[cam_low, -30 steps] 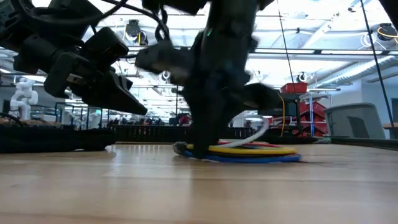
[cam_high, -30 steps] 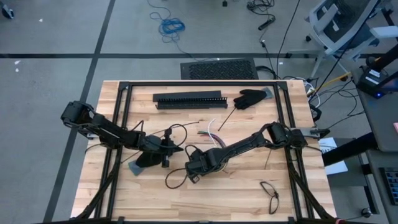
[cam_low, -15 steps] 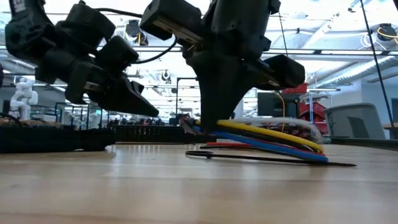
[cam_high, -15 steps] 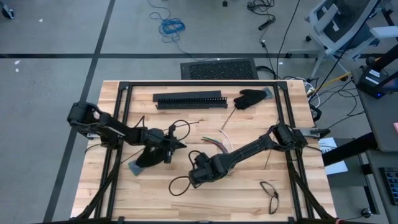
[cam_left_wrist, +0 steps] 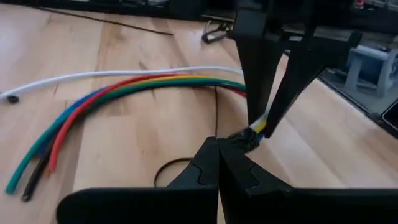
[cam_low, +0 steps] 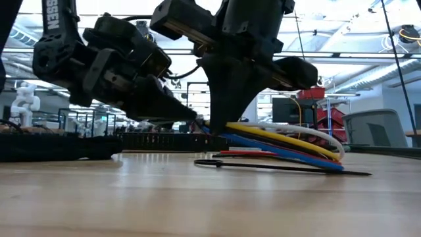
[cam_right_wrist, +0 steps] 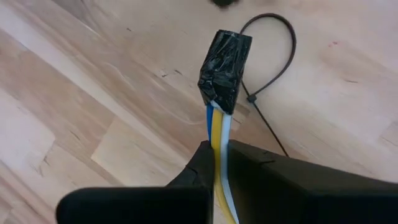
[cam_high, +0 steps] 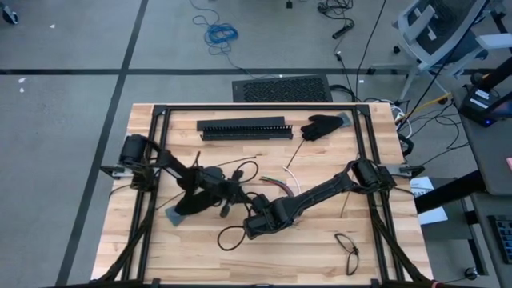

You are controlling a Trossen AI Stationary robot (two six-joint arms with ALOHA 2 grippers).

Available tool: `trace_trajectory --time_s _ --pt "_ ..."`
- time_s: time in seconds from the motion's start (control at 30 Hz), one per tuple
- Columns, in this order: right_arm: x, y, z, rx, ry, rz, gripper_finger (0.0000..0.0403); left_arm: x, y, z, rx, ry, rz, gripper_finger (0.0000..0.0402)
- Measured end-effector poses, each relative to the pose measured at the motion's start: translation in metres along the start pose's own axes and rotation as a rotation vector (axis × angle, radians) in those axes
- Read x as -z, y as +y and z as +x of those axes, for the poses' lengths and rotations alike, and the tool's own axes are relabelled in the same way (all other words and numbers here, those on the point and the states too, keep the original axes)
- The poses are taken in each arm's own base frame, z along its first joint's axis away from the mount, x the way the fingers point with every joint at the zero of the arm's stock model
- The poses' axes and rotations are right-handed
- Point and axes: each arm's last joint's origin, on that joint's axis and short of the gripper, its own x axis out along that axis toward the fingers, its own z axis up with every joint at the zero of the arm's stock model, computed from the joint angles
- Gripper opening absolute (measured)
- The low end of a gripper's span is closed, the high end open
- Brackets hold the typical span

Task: Ziptie cables
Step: Wrap the cable wires using a zip tie

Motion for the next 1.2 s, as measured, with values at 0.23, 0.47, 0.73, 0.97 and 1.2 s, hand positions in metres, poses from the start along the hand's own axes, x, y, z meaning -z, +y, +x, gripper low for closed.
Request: trace_trajectory --time_s 0.23,0.47,0.73,0.97,1.2 --pt "-0.001 -0.005 -0.009 0.038 -0.034 -0.013 0.0012 0.024 0.004 0.003 -0.036 0.132 -0.041 0.0" --pt "-0.002 -0.005 -0.011 0.032 -0.033 -0.014 0.0012 0.025 0.007 0.006 -0.092 0.063 -0.093 0.0" --pt "-0.001 -0.009 -0.011 0.079 -0.024 -0.022 0.0012 0.024 -0.002 0.009 -0.061 0.049 -0.138 0.0" --pt "-0.001 -0.009 -0.011 0.082 -0.026 -0.02 0.0012 0.024 -0.008 0.011 -0.103 0.045 -0.128 0.0" --pt "-0.001 -0.01 -0.011 0.083 -0.028 -0.014 0.0012 0.026 -0.007 0.011 -0.186 0.032 -0.198 0.0"
